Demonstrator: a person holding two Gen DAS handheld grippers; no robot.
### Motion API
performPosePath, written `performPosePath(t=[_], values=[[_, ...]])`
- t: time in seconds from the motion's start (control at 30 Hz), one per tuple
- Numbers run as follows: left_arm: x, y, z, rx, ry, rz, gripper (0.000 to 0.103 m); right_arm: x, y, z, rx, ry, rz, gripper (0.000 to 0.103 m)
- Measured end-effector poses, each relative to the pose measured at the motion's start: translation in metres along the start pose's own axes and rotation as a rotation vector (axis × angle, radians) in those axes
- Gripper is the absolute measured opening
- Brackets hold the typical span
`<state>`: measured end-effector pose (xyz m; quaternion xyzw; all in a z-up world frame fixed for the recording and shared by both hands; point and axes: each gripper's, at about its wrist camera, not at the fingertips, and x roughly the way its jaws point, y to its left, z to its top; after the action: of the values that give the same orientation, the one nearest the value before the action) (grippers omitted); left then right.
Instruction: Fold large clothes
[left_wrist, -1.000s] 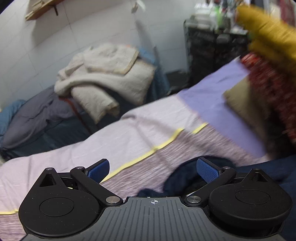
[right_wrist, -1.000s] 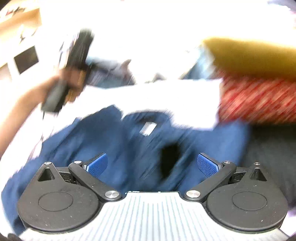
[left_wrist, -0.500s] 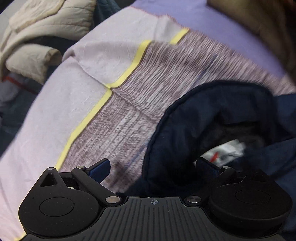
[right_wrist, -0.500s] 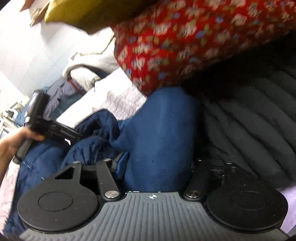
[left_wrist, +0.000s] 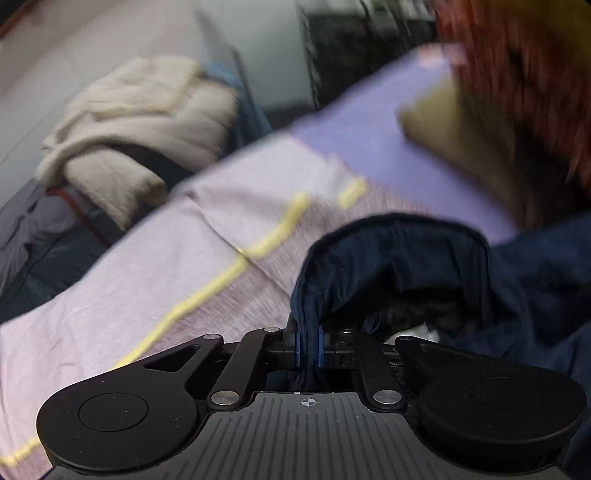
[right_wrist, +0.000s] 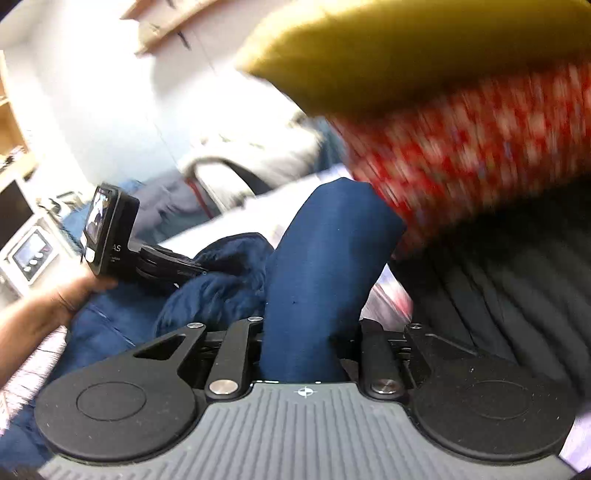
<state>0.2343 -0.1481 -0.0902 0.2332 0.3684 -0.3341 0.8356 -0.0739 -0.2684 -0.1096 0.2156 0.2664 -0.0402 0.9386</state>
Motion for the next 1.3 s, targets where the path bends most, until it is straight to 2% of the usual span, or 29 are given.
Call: performPosePath(t=[0.1,0.2,0.27,0.43,0.5,0.6,0.77,0.83,0.93,1.0,1.07,1.1,1.13,1.17,1.2,1.23,1.27,1.3], values=[[-0.066,0.025,0.003,-0.070,-0.135,0.031,0.048,-0.023,0.029,0.018,-0.092,-0.081,0.055,0.022],[-0.153,0.054,0.000,-0.165,-0.309,0.093,0.047,-0.054,0.069,0.047,-0.212,-0.206,0.154,0.022],[-0.217,0.069,-0.003,-0.195,-0.419,0.166,0.047,-0.076,0.097,0.068,-0.282,-0.296,0.229,0.022],[-0.371,0.065,-0.019,-0.203,-0.695,0.328,0.047,-0.137,0.148,0.118,-0.339,-0.513,0.431,0.022],[-0.423,0.056,-0.026,-0.210,-0.803,0.387,0.047,-0.178,0.159,0.136,-0.357,-0.593,0.512,0.022],[-0.479,0.046,-0.029,-0.237,-0.901,0.446,0.048,-0.224,0.167,0.162,-0.363,-0.659,0.610,0.022],[-0.540,0.043,-0.021,-0.246,-1.040,0.513,0.048,-0.245,0.172,0.208,-0.337,-0.722,0.770,0.021],[-0.556,0.045,-0.011,-0.244,-1.071,0.532,0.048,-0.257,0.171,0.221,-0.319,-0.749,0.825,0.021],[-0.550,0.060,0.017,-0.251,-1.042,0.554,0.048,-0.239,0.174,0.261,-0.258,-0.713,0.864,0.022],[-0.524,0.077,0.034,-0.267,-0.953,0.532,0.048,-0.198,0.173,0.280,-0.206,-0.644,0.809,0.022],[-0.480,0.100,0.046,-0.300,-0.846,0.568,0.049,-0.143,0.168,0.293,-0.126,-0.511,0.736,0.029],[-0.450,0.115,0.054,-0.314,-0.776,0.580,0.051,-0.110,0.166,0.297,-0.097,-0.464,0.662,0.035],[-0.418,0.128,0.060,-0.333,-0.702,0.582,0.055,-0.080,0.163,0.299,-0.066,-0.419,0.581,0.056],[-0.382,0.144,0.061,-0.369,-0.627,0.569,0.062,-0.049,0.160,0.300,-0.048,-0.365,0.497,0.083],[-0.349,0.154,0.061,-0.400,-0.564,0.554,0.072,-0.020,0.154,0.298,-0.051,-0.310,0.412,0.094],[-0.316,0.164,0.053,-0.422,-0.498,0.534,0.098,0.003,0.148,0.291,-0.059,-0.281,0.344,0.098],[-0.285,0.175,0.044,-0.442,-0.442,0.525,0.103,0.021,0.140,0.281,-0.083,-0.267,0.294,0.097],[-0.259,0.181,0.034,-0.445,-0.408,0.529,0.103,0.039,0.130,0.269,-0.112,-0.237,0.240,0.097]])
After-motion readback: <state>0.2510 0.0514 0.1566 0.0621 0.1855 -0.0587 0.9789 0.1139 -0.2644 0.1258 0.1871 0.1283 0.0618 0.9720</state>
